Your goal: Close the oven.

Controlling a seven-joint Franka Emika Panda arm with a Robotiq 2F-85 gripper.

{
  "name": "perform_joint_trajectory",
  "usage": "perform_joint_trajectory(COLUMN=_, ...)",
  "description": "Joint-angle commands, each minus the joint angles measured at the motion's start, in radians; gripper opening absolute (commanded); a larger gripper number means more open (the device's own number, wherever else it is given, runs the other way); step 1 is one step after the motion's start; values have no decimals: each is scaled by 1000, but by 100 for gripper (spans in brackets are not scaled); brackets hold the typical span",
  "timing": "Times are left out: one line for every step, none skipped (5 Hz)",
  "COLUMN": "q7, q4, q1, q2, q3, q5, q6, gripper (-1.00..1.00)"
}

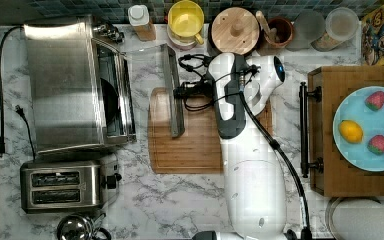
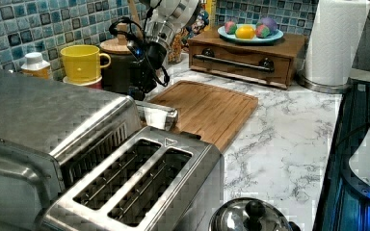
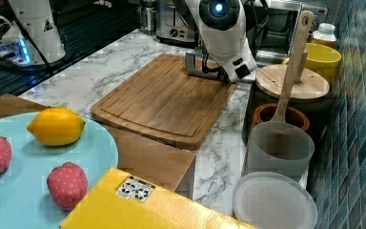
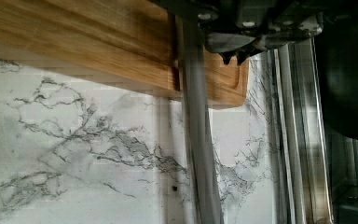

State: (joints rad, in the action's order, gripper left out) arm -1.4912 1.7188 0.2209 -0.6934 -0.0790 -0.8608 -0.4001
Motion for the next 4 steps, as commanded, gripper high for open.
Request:
perform_joint_trajectory(q7=-19, q4=10, q1=-114, q2=236, q3=-141, q5=-18, q6=-55, gripper=-100)
perform_joint_trajectory(q7=24, q4=24, q1=-155, q2=281, q3=-159, q5=15, q6=-83, gripper=-100)
perform_joint_trajectory(q7=74, q4=-6, q1=-180, q2=299, q3=-164, q5=44, q6=-57, gripper=-100)
perform_joint_trajectory(q7=187, q4=10, q1=-278, q2=344, q3=-134, q5=188, q6=-145, gripper=-100)
